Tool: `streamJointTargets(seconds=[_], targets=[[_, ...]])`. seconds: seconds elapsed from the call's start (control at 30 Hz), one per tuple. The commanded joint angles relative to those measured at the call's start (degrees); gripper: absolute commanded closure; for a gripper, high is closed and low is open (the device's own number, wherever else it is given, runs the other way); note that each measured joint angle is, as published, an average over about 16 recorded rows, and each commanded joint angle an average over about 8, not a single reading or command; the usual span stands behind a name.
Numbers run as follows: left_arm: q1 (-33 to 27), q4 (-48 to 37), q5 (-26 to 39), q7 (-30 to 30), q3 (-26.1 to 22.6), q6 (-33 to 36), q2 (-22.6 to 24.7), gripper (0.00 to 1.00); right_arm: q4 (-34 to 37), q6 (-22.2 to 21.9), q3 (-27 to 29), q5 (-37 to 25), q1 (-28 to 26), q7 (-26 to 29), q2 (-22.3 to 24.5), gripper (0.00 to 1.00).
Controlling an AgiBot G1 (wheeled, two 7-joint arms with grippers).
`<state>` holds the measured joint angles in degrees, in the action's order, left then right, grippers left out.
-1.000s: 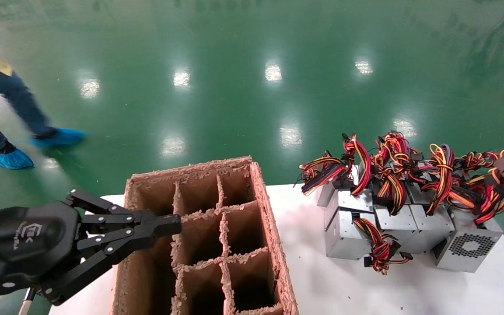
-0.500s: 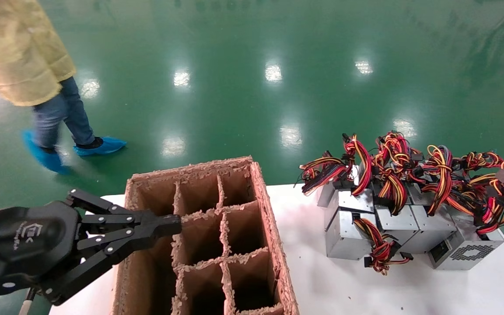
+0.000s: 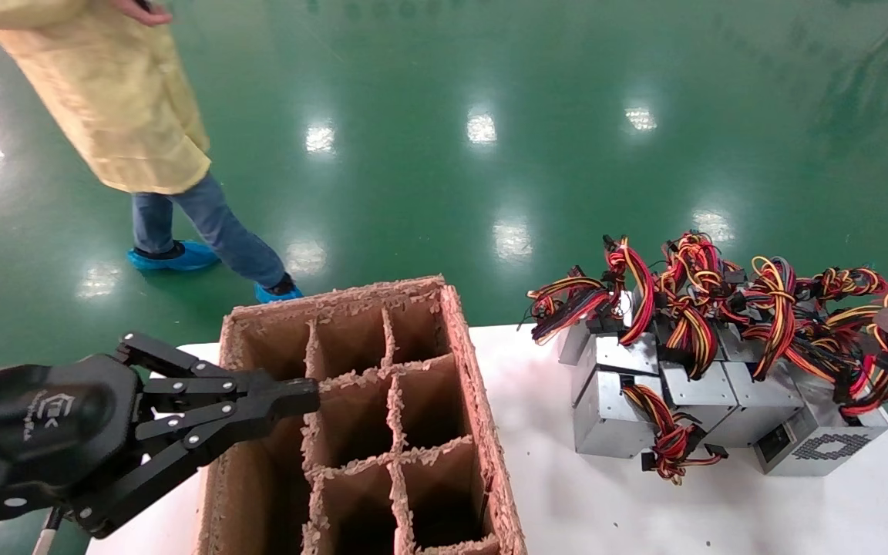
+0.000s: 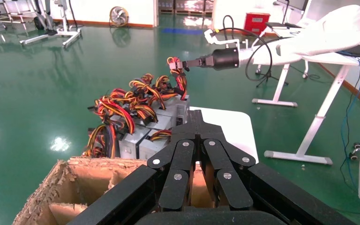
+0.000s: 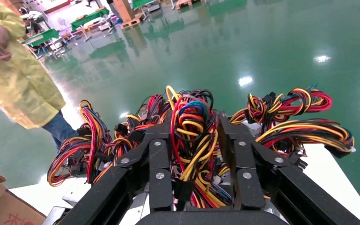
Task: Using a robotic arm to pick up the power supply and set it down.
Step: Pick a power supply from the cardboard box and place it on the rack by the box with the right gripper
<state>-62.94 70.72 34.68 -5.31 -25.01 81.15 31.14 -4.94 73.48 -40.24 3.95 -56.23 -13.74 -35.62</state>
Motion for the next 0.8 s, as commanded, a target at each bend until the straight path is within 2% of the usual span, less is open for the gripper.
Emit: streamJointTargets(seconds=[0.03,0.57,0.8], targets=[[0.00,0.00,0.00,0.00,0.00,0.00,0.00,1.00,0.17,0.27,-0.08,-0.12,-0.14,0.10,0.12,0.00],[0.00,0.00,0.00,0.00,0.00,0.00,0.00,1.00,-0.50,2.30,-0.42,-0.76,-2.29,0.04,1.18,0.00],[0.00,0.00,0.00,0.00,0.00,0.00,0.00,1.00,-1.90,5.32,0.41,0.34,-3.20,-0.67,1.28,0.00]])
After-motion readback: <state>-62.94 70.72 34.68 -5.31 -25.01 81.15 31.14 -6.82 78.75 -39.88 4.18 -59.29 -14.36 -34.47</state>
